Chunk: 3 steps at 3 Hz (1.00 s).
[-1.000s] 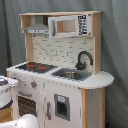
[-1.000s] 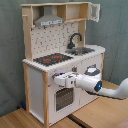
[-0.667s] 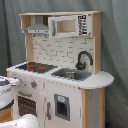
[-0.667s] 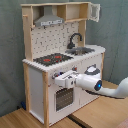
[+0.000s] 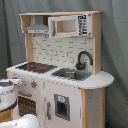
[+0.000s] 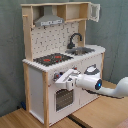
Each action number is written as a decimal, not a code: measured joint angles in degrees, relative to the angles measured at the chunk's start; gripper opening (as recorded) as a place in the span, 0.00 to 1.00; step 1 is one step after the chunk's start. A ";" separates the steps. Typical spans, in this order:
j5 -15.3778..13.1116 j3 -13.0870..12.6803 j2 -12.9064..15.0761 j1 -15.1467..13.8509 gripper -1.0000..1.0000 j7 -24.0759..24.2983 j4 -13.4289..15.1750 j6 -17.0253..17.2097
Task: Play with the kitchen
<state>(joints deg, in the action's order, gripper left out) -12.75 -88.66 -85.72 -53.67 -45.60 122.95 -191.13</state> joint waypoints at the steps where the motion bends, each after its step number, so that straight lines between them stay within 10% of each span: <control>1: 0.36 -0.05 0.03 0.26 1.00 2.46 1.13 0.80; 2: 0.38 -0.04 0.03 0.23 0.00 2.49 1.13 0.83; 3: 0.45 -0.03 0.06 0.50 0.00 5.66 1.26 1.20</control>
<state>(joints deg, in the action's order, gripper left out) -12.30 -88.69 -85.66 -53.17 -39.94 124.21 -189.93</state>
